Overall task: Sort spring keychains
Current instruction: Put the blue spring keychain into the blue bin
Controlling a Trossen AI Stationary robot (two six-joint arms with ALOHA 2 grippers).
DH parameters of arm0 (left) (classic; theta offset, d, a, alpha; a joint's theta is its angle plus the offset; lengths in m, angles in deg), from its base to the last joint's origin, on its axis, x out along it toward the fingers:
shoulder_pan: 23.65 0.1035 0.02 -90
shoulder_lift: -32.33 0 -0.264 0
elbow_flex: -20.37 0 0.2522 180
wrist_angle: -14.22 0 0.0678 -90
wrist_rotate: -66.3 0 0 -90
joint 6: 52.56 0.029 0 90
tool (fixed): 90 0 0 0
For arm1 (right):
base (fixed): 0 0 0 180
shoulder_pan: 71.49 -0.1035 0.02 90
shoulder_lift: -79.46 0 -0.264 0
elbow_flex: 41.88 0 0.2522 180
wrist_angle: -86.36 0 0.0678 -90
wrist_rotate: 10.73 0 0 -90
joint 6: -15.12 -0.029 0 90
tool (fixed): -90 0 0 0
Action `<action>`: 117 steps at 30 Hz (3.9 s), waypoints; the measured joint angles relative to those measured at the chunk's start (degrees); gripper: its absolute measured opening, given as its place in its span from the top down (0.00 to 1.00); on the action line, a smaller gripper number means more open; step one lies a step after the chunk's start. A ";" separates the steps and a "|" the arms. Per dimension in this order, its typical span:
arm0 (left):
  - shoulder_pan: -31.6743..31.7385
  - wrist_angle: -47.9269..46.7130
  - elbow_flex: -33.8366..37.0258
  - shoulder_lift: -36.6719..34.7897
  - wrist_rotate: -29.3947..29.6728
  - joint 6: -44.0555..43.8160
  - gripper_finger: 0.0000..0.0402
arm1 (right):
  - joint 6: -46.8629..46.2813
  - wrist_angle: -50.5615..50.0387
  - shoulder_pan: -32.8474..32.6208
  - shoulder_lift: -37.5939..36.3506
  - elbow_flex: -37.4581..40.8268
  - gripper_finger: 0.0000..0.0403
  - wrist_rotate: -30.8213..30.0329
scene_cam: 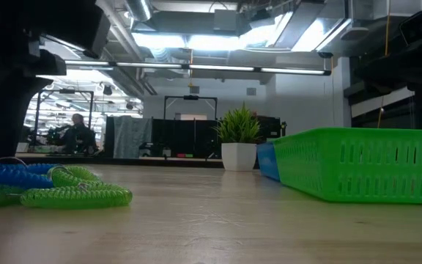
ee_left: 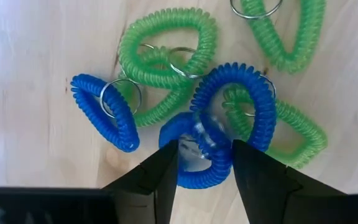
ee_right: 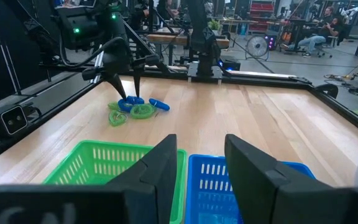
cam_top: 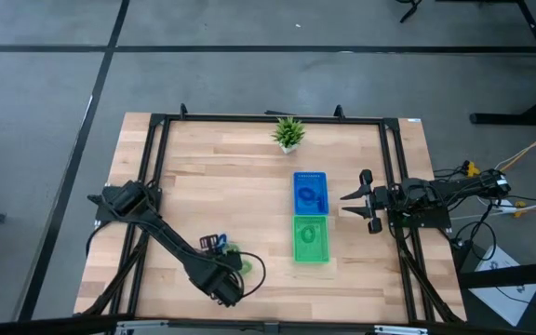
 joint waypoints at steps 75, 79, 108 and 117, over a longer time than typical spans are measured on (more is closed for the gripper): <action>3.10 -3.99 -0.07 -35.60 14.95 18.67 0.99 | 0.00 0.00 0.02 -0.02 0.00 0.66 0.00; 6.12 -3.99 -0.07 -35.60 13.20 21.10 0.99 | 0.00 0.00 0.02 -0.02 0.02 0.66 0.00; 26.82 12.18 -0.07 -35.56 1.80 55.86 0.99 | 0.00 0.00 0.00 -0.02 0.00 0.66 0.00; 32.71 16.19 -0.05 -34.63 -4.51 64.56 0.99 | 0.00 0.00 0.01 0.00 0.00 0.66 0.00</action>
